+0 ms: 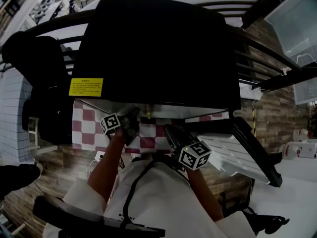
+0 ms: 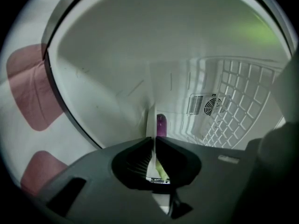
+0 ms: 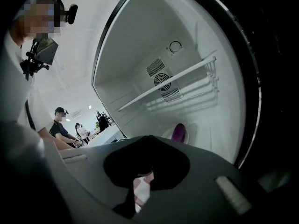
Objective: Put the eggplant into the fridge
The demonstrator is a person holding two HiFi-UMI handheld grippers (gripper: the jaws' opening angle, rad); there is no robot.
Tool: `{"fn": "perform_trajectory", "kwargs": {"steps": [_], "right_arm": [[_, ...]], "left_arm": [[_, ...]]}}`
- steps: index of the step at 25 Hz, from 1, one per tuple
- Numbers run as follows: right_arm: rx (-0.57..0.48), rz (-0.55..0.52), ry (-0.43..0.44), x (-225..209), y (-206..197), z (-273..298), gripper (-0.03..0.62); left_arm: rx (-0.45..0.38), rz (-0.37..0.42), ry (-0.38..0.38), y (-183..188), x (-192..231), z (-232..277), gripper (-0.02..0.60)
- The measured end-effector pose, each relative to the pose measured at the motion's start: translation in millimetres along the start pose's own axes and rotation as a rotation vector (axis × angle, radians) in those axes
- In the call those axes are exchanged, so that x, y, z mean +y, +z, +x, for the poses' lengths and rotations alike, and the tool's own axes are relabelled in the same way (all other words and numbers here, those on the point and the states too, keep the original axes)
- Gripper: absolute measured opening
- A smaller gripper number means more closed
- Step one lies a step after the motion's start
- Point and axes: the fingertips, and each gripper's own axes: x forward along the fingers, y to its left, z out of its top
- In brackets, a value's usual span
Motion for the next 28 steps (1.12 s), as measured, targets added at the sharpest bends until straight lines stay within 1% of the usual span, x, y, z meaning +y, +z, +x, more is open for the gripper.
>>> {"fn": "perform_trajectory", "kwargs": {"steps": [4, 6, 12, 15, 18, 23, 24, 27, 28], "right_arm": [[-0.003, 0.006, 0.01, -1, -3, 3, 0.006], [0.003, -0.008, 0.005, 0, -4, 5, 0.006], [0.018, -0.01, 0.01, 3, -17, 16, 0.006], [0.04, -0.029, 0.023, 10, -22, 26, 0.006], [0.054, -0.045, 0.041, 18, -25, 29, 0.006], [0.044, -0.024, 0.04, 23, -26, 23, 0.006], [0.044, -0.023, 0.036, 23, -27, 22, 0.006], [0.034, -0.018, 0.026, 22, -28, 16, 0.006], [0.03, -0.016, 0.025, 22, -27, 14, 0.006]], "left_arm": [[-0.004, 0.004, 0.022, 0, 6, -1, 0.031], [0.0, 0.012, 0.032, 0, 8, 0, 0.029], [0.003, 0.018, 0.051, -4, 10, -1, 0.028], [0.007, 0.027, 0.064, -5, 13, 0, 0.025], [0.01, 0.027, 0.068, -5, 14, 0, 0.026], [0.007, 0.032, 0.069, -4, 14, -1, 0.031], [0.008, 0.034, 0.068, -4, 13, -1, 0.038], [0.014, 0.033, 0.063, -5, 8, 0, 0.121], [0.016, 0.032, 0.064, -6, 6, 1, 0.139]]}}
